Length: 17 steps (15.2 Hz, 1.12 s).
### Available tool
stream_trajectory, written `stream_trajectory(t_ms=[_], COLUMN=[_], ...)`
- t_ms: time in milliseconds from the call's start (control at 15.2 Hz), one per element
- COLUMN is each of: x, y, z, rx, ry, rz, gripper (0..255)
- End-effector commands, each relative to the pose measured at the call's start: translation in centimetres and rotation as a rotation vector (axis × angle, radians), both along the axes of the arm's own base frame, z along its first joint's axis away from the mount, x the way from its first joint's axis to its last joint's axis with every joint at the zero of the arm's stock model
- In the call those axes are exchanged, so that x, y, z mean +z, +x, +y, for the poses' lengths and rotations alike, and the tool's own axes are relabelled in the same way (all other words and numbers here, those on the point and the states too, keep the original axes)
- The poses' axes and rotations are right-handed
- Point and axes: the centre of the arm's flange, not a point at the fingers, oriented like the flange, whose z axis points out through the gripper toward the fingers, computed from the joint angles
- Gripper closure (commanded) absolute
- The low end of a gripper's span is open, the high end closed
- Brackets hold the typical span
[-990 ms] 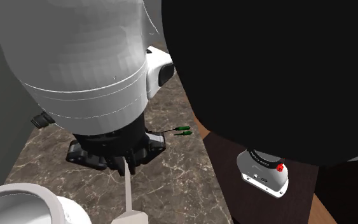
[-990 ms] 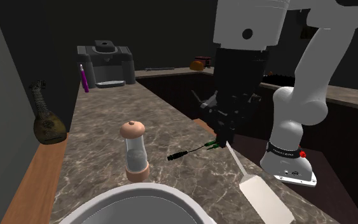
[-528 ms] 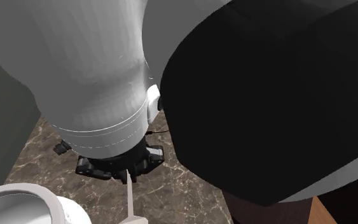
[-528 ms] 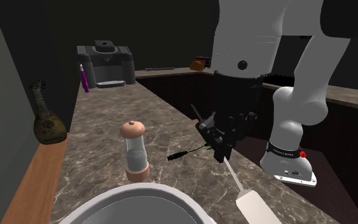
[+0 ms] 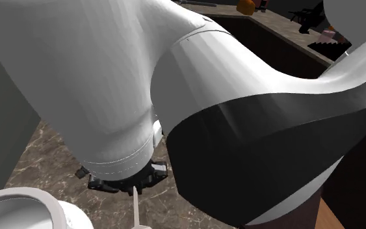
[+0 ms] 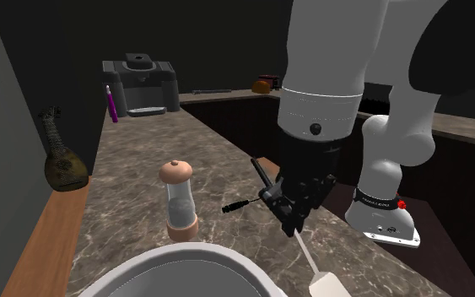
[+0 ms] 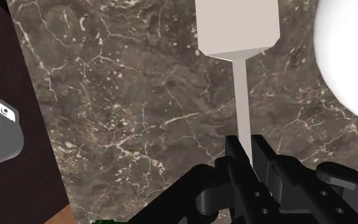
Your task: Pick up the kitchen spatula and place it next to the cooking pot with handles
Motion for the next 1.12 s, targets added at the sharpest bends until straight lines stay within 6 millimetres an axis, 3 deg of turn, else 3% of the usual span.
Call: stream_trajectory(t_ms=[0,1056], x=[-1.1,-9.5], y=[0.0,0.0], z=[0.1,0.1], rx=[0.000,0.000], ry=[0.000,0.000], rz=[0.000,0.000], gripper=[255,255])
